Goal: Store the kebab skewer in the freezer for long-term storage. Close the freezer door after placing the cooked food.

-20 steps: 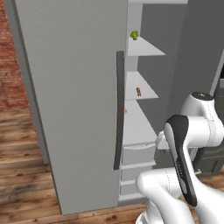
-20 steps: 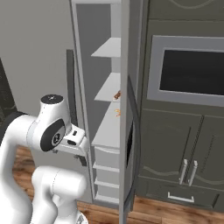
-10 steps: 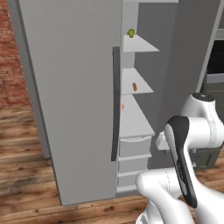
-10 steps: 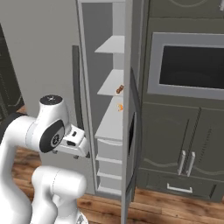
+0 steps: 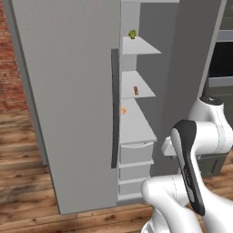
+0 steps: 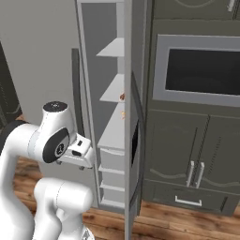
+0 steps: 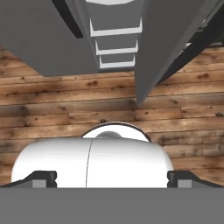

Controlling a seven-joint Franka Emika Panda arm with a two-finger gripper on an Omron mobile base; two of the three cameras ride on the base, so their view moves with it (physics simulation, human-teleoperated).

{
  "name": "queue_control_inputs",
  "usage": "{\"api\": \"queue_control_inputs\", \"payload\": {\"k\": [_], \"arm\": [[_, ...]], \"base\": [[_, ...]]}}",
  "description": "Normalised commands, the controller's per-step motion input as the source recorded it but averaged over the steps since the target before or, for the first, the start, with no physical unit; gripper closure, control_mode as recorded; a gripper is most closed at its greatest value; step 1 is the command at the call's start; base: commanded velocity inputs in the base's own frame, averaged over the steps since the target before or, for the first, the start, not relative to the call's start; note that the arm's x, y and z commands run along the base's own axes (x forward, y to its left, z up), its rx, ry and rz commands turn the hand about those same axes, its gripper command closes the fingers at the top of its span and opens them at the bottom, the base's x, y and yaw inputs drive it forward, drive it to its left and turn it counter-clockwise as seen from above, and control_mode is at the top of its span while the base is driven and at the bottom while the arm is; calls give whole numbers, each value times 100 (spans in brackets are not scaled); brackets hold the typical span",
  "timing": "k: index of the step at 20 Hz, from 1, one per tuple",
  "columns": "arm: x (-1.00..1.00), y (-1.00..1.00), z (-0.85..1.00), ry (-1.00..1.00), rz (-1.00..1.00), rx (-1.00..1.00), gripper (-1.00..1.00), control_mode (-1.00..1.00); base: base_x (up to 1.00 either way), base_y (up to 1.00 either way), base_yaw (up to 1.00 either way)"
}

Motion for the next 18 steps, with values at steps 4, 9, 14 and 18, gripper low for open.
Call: {"api": "queue_control_inputs", "payload": {"k": [4,9,14,18], "arm": [[0,0,0,0,0,0,-100,100],[0,0,0,0,0,0,-100,100],[0,0,0,0,0,0,-100,100],[0,0,0,0,0,0,-100,100]], "base": [[18,-26,0],[40,-10,0],[40,-7,0],[19,-2,0]]}}
